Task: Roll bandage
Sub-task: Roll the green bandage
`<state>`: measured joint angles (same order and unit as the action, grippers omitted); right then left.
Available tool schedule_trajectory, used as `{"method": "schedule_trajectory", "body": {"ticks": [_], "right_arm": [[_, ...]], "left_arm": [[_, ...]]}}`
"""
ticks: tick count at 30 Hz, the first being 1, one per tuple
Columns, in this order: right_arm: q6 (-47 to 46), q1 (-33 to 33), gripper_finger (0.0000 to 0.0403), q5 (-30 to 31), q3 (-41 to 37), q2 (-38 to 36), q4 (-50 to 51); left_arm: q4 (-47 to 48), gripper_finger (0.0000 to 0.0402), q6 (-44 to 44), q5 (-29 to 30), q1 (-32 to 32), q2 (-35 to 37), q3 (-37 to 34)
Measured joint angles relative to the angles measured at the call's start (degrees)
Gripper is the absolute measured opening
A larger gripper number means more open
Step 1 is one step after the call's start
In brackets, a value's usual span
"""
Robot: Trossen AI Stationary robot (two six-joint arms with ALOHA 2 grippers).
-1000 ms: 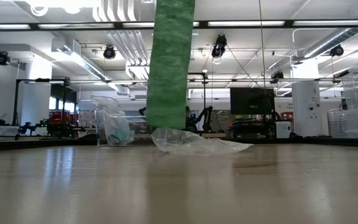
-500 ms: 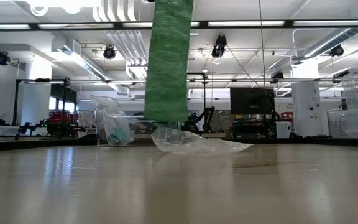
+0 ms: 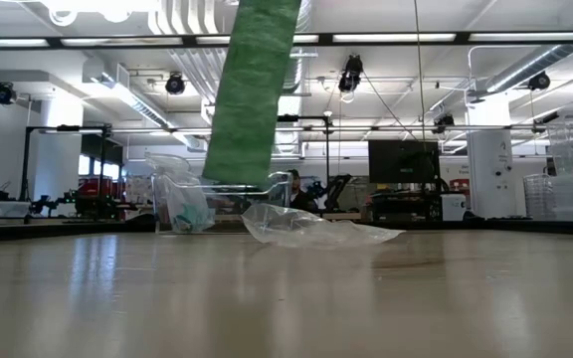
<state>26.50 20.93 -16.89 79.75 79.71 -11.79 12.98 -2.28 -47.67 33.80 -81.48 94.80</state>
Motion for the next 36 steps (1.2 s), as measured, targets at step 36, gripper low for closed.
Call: {"method": "schedule_trajectory", "body": {"ticks": [36], "right_arm": [[32.73,-0.07,0.0035,4.95,-2.41,0.34,-1.45]], "left_arm": [[1.61,0.0257,9.13,5.15,-0.37,-2.92,-0.11]]}}
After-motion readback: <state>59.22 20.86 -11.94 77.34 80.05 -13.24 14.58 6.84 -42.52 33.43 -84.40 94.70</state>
